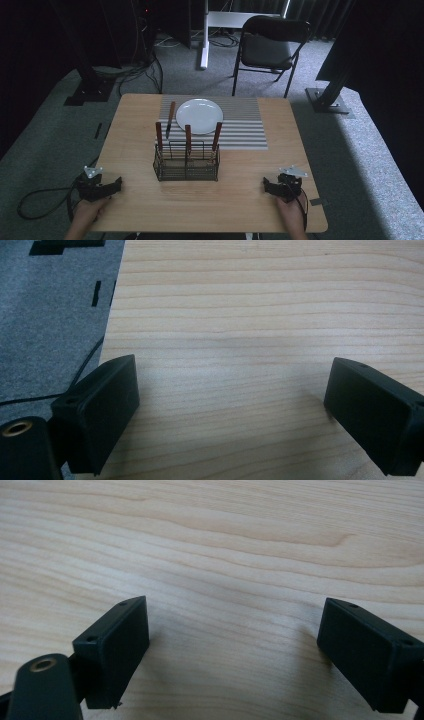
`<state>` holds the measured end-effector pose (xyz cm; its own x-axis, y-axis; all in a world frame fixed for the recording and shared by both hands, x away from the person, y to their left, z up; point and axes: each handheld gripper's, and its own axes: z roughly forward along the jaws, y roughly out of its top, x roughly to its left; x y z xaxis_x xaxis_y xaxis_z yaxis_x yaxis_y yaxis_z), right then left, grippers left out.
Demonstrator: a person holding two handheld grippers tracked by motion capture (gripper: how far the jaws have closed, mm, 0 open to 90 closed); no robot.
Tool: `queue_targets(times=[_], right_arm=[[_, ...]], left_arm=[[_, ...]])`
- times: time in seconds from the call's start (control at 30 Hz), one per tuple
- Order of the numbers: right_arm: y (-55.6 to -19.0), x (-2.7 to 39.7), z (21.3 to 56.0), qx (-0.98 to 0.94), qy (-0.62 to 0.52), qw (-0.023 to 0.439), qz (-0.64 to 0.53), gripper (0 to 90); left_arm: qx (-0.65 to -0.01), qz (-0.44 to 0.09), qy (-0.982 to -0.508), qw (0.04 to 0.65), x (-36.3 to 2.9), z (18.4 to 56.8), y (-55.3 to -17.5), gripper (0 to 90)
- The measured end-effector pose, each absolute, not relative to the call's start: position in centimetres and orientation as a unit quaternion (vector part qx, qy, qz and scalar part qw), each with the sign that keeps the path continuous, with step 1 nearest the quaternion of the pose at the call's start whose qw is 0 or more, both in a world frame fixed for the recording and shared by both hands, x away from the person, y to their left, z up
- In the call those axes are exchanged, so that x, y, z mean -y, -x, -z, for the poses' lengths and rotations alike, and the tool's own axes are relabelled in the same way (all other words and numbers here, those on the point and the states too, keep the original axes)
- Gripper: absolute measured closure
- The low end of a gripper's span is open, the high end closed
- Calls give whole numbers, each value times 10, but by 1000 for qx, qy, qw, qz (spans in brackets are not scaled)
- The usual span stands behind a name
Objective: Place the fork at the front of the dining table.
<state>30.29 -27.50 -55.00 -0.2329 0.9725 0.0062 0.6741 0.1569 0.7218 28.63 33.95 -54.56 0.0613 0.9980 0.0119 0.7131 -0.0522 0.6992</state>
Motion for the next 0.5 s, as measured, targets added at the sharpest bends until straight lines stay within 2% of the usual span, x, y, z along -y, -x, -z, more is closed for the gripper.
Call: queue_targets(times=[0.5], right_arm=[[-301, 274, 547, -746, -550, 220, -306, 124]], left_arm=[[-632, -262, -677, 271, -340, 546, -286, 74]])
